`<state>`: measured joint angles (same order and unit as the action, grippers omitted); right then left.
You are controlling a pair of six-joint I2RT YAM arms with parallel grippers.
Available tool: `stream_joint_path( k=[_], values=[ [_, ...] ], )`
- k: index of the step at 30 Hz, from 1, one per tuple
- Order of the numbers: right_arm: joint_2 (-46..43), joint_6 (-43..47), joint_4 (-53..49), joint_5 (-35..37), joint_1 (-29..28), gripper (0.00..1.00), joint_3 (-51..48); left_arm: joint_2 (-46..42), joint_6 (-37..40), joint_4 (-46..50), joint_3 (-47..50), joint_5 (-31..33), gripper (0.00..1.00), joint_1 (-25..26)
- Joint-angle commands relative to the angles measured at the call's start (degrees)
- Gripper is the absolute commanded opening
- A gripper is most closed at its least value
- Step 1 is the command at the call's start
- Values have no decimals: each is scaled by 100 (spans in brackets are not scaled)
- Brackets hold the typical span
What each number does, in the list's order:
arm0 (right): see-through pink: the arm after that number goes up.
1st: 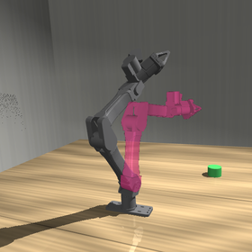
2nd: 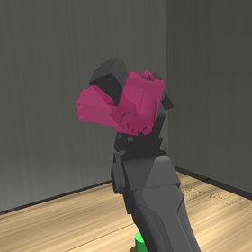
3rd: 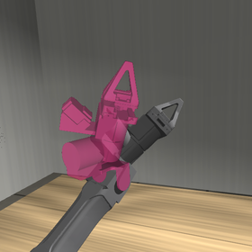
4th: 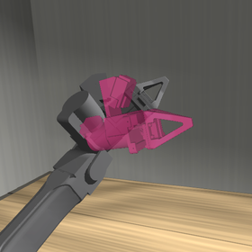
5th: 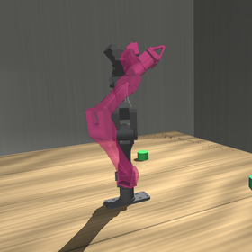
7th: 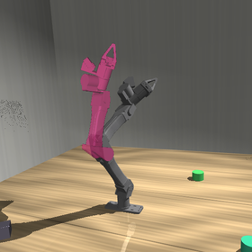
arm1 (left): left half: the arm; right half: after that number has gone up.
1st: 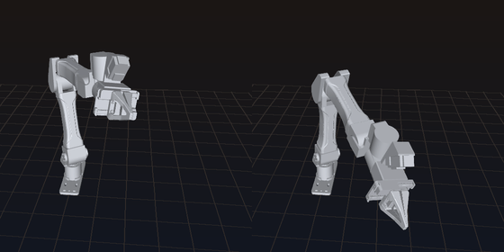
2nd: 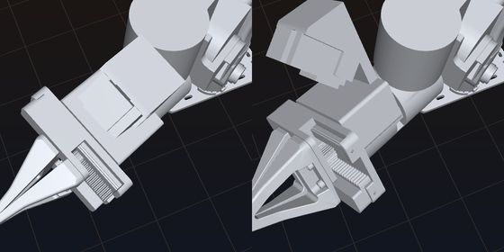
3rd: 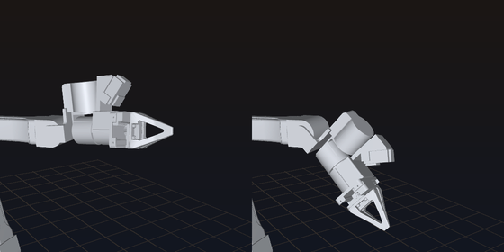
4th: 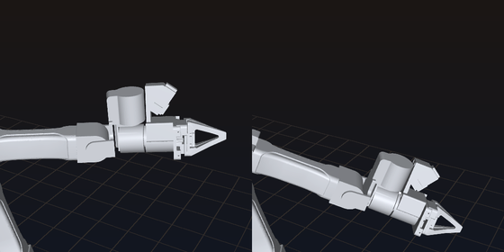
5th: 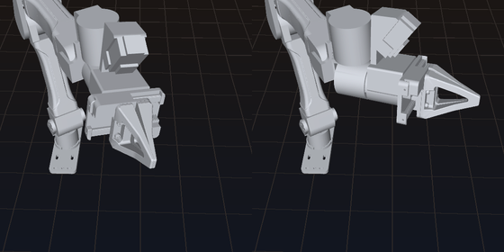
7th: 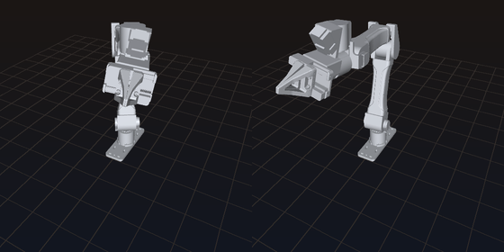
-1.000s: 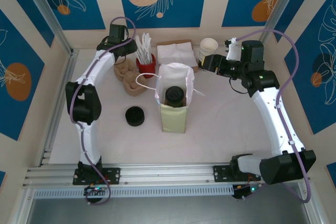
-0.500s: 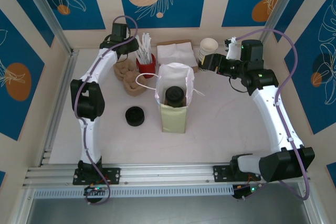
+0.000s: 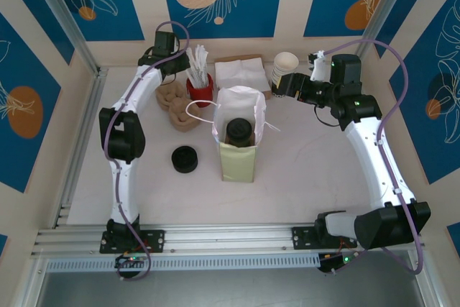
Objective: Pack the takeout coffee
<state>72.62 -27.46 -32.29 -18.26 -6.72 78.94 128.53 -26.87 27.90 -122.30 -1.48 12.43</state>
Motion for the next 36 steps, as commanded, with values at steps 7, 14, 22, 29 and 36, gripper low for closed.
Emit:
stream_joint_path(
  k=[7, 14, 22, 29, 36],
  values=[
    [-11, -31, 30, -182, 41, 56, 80, -892, 184, -39, 432, -46, 6, 19],
    [-90, -4, 38, -213, 48, 56, 105, -1695, 360, -68, 840, -105, 6, 93],
    [-156, 28, 28, -231, 77, 56, 219, -2735, 830, 379, 753, -92, 6, 283],
    [-165, 61, 30, -143, 168, 56, 350, -3853, 1404, 884, 458, -70, 6, 791],
    [-215, -13, 108, -155, 316, 56, 342, -4573, 1470, 1147, 169, -756, 7, 1383]
  ],
)
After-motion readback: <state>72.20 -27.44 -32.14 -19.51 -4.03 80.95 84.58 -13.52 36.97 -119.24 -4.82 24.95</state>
